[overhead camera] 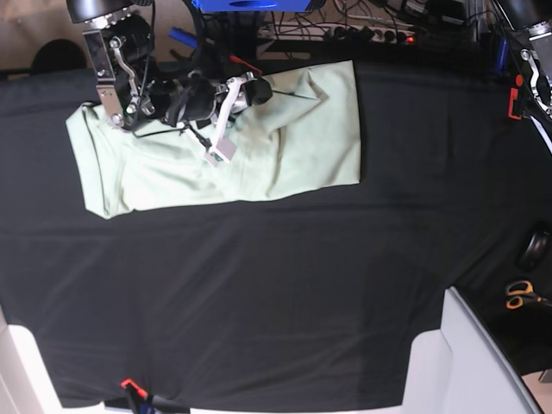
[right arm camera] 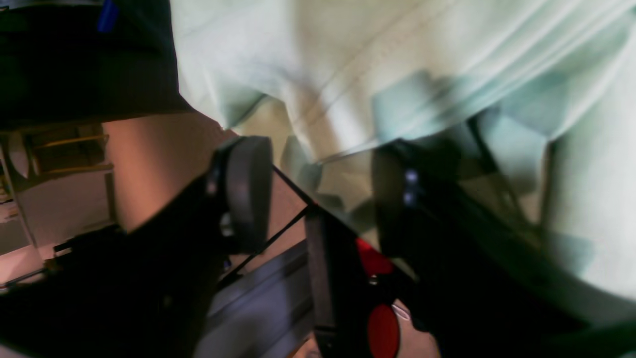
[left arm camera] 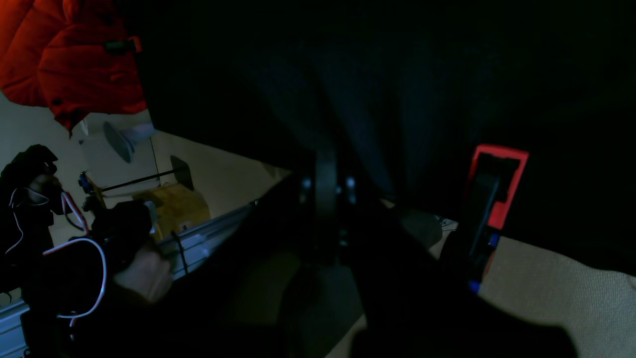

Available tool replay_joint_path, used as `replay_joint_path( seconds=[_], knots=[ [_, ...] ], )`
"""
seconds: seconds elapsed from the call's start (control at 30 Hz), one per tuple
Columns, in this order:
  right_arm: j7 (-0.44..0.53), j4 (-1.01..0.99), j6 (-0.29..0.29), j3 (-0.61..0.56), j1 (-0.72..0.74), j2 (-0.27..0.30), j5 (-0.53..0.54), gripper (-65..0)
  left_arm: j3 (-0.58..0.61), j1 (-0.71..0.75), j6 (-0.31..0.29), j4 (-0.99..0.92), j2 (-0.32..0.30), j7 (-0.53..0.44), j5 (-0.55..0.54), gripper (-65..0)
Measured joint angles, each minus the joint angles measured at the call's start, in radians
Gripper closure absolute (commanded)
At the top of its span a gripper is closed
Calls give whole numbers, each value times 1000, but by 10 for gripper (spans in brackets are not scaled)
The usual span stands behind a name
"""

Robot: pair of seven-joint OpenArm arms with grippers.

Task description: Fold the T-shirt properly

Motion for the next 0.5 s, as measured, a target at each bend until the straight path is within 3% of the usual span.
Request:
replay_joint_path(
  seconds=[0.13,0.3,0.5],
  knots=[
    [-18,0,0,0,3,0,0,-70,0,0,0,0,0,0,0,0],
    [-18,-18,0,0,11,0,0,-3,0,0,0,0,0,0,0,0],
    [-55,-18,0,0,5,0,4,-1,0,3,0,0,0,0,0,0]
  ],
)
